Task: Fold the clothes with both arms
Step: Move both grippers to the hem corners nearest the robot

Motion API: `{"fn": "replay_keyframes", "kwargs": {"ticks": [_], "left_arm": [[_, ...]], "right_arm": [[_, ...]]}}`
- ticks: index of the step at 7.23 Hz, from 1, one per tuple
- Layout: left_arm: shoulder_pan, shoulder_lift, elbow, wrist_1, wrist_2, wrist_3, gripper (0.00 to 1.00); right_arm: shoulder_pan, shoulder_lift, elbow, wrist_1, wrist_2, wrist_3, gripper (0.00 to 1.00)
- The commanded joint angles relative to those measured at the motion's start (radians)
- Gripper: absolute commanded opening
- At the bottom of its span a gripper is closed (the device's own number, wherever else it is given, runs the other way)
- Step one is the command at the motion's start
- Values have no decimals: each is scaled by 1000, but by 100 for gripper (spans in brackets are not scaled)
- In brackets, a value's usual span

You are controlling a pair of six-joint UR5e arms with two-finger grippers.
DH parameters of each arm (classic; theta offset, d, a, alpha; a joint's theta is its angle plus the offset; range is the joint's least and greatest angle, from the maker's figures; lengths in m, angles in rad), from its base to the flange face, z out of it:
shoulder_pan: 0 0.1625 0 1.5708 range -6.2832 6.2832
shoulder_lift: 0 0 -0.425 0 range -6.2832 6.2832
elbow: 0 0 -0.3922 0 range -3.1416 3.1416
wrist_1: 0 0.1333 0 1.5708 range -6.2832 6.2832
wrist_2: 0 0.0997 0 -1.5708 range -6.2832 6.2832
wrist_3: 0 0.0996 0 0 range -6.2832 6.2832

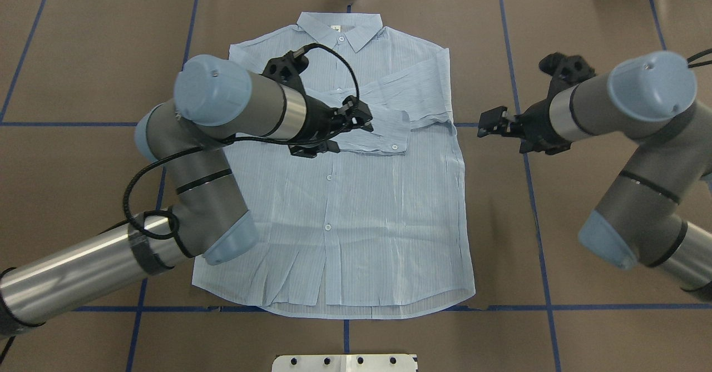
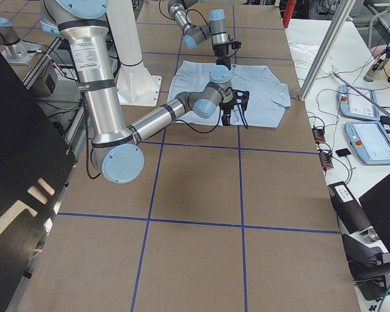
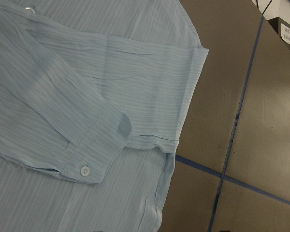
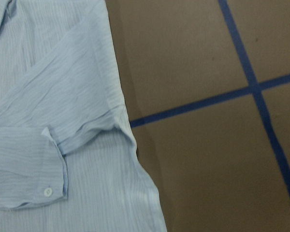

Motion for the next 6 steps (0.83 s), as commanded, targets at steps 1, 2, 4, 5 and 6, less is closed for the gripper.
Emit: {"fn": "replay_keyframes", "kwargs": {"ticks": [1, 2, 4, 5, 6], "left_arm": [[-22, 172, -139, 2, -11, 69, 79], [-28, 255, -203, 2, -12, 139, 79], [-38, 313, -237, 3, -12, 169, 78], [-40, 314, -236, 3, -12, 169, 78], [-40, 320, -234, 3, -12, 169, 78]], "right_arm": [[-223, -43, 75, -2, -153, 221, 98], [-292, -49, 93, -7, -192, 327, 98], [-432, -34, 129, -185, -339, 412, 97], [-440, -45, 129, -208, -340, 447, 97], [-453, -46, 128, -214, -338, 498, 97]]}}
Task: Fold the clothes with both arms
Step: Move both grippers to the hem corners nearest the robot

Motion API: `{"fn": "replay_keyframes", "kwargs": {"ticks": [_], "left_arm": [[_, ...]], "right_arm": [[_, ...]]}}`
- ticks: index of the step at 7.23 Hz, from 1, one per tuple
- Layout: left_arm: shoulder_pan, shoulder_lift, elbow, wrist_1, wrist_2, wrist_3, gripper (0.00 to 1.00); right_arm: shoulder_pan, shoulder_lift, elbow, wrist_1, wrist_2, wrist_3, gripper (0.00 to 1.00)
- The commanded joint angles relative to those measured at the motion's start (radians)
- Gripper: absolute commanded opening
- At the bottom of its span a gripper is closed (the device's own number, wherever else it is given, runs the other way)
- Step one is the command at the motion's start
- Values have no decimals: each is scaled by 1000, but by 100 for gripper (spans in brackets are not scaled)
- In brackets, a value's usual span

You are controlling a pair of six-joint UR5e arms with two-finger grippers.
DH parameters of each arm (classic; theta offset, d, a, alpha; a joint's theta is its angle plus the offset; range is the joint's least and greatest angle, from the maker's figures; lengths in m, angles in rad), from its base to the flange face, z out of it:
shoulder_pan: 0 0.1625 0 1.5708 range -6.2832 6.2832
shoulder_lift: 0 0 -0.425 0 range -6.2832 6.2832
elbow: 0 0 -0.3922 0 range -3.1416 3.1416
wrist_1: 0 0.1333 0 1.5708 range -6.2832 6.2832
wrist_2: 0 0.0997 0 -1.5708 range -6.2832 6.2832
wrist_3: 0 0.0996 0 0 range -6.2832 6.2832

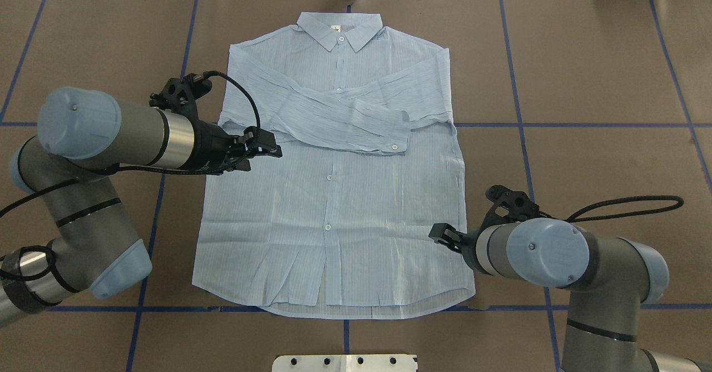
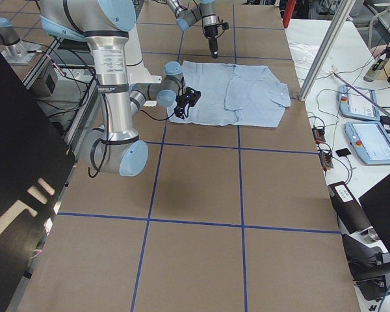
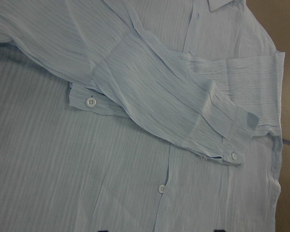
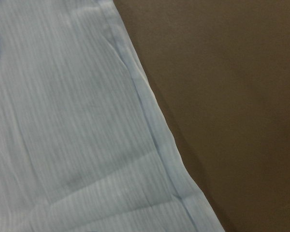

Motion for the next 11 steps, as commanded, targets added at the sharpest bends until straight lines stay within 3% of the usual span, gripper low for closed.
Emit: {"fn": "replay_keyframes", "kwargs": {"ticks": [1, 5, 8, 11], "left_arm": [[-1, 10, -1, 0, 0, 3, 78], [0, 10, 5, 6, 1, 3, 78], [2, 10, 8, 6, 3, 1, 78], [2, 10, 10, 6, 3, 1, 78]], "right_arm": [[-42, -5, 2, -32, -14, 82, 96], [-70, -12, -10, -32, -18, 112, 92], [-74, -29, -9, -32, -18, 112, 83], [-82, -31, -3, -32, -17, 113, 83]]}}
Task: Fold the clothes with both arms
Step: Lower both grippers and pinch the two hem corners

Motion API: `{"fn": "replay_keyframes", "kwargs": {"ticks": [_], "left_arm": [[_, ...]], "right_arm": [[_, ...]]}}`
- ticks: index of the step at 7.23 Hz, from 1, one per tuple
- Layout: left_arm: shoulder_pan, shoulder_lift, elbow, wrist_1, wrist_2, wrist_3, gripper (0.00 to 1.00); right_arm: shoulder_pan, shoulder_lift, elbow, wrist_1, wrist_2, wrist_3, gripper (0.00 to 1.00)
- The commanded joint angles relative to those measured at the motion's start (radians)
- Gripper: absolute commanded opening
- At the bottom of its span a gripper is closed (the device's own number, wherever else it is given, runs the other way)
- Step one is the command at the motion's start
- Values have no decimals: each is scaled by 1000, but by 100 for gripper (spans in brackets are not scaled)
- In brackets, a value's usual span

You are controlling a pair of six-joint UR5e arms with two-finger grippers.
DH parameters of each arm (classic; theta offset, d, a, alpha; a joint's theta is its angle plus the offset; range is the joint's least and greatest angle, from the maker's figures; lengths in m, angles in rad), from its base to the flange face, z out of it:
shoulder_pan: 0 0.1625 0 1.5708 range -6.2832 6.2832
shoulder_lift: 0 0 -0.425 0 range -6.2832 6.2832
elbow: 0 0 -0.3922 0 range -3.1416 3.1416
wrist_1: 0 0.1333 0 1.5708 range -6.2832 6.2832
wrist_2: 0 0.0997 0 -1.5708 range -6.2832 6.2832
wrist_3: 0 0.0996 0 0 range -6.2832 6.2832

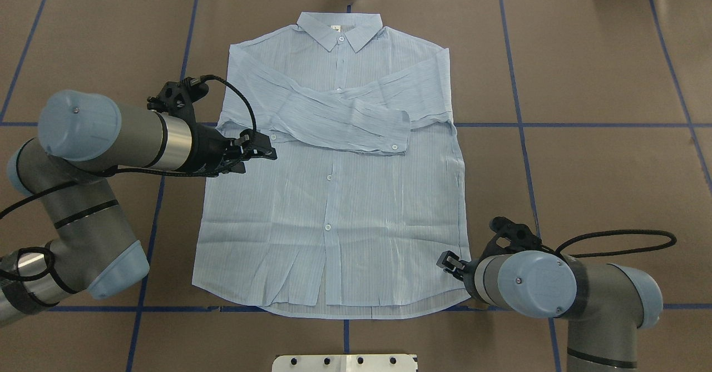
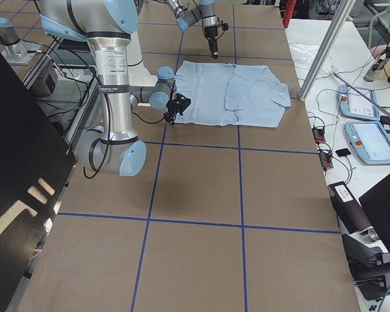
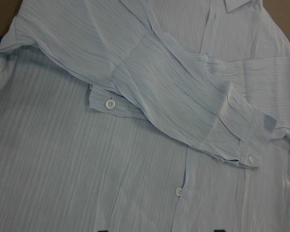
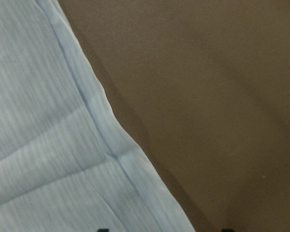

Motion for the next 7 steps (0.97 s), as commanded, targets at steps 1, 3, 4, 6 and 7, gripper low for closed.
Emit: {"fn": "replay_keyframes", "kwargs": {"ticks": [1, 3, 4, 6, 7], "left_arm": [[0, 0, 1, 0, 2, 0, 78], [0, 0, 2, 0, 2, 0, 78], [0, 0, 2, 0, 3, 0, 78], [0, 0, 4, 0, 3, 0, 78], [0, 0, 4, 0, 3, 0, 78]], "right_arm": [[-7, -4, 5, 0, -1, 0, 83], [-19, -12, 13, 0, -1, 11, 83], [-25, -13, 13, 0, -1, 14, 82], [-30, -15, 17, 0, -3, 16, 81], [-30, -19, 20, 0, -3, 16, 74]]}}
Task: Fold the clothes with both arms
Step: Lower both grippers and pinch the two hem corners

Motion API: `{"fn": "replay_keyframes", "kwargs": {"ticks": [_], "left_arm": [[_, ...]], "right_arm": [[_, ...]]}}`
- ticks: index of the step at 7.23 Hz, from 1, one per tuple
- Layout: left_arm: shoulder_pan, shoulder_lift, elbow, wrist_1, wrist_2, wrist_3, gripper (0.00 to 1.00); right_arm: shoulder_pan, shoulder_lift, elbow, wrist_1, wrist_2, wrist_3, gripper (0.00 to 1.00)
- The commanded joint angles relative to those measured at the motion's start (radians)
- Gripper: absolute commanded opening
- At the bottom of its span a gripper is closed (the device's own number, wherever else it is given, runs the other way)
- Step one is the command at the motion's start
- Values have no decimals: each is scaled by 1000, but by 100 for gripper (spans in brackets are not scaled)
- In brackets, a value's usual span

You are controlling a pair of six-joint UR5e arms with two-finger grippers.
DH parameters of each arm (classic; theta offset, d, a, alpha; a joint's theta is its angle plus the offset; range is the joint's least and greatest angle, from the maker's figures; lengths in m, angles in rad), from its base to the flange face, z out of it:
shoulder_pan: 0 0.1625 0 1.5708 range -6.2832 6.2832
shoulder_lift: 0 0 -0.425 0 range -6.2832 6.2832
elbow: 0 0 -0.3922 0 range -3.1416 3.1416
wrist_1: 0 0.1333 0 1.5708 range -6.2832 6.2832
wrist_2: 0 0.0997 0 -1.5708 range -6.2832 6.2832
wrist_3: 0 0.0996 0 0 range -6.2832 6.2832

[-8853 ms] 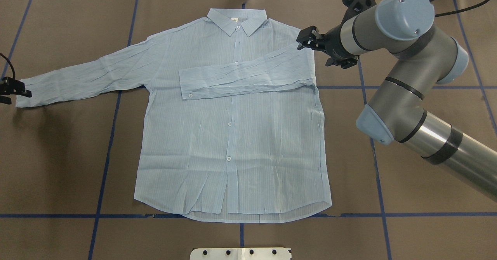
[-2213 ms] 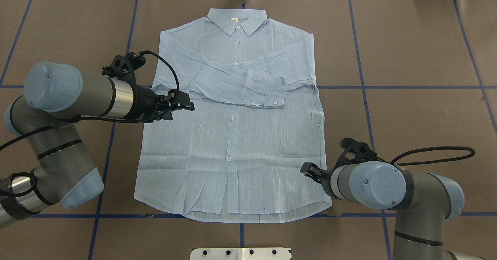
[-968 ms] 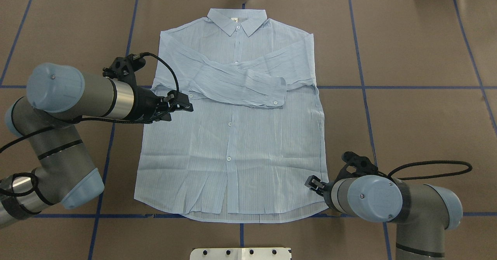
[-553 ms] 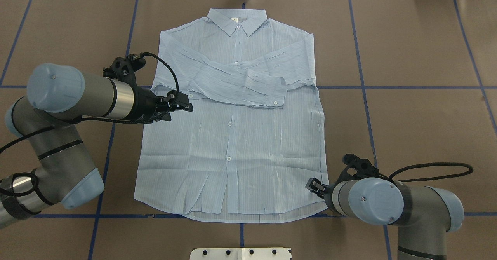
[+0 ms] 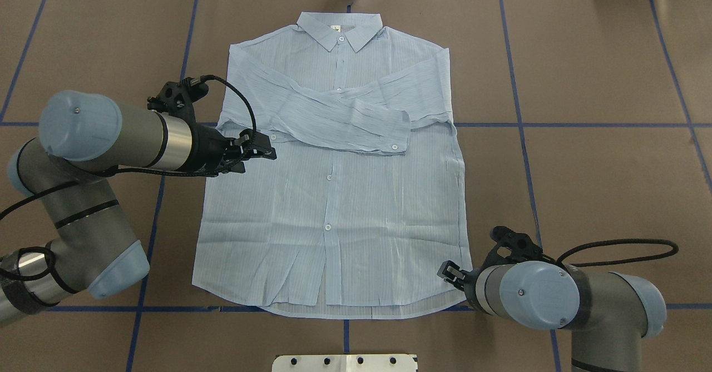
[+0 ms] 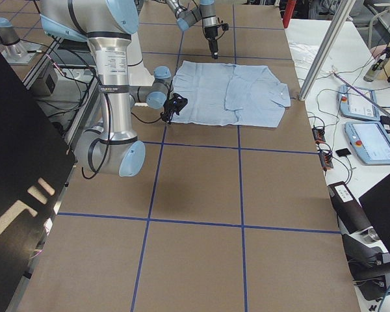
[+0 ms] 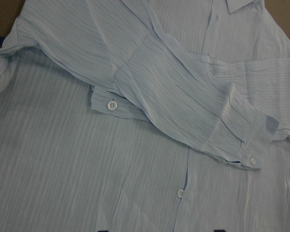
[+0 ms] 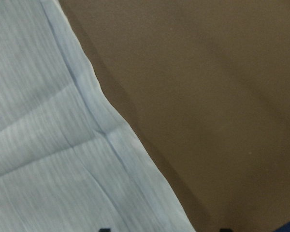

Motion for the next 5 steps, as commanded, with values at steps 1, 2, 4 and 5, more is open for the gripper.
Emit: {"fn": "replay_keyframes", "kwargs": {"ticks": [1, 2, 4, 5], "left_arm": [[0, 0, 2, 0, 2, 0, 78], [0, 0, 2, 0, 2, 0, 78], [0, 0, 4, 0, 2, 0, 78], [0, 0, 5, 0, 2, 0, 79]], "right_arm": [[-2, -4, 2, 0, 0, 2, 63], [0, -9, 4, 0, 0, 11, 52], [0, -10, 10, 0, 1, 23, 6], [0, -10, 12, -8, 1, 23, 0]]}}
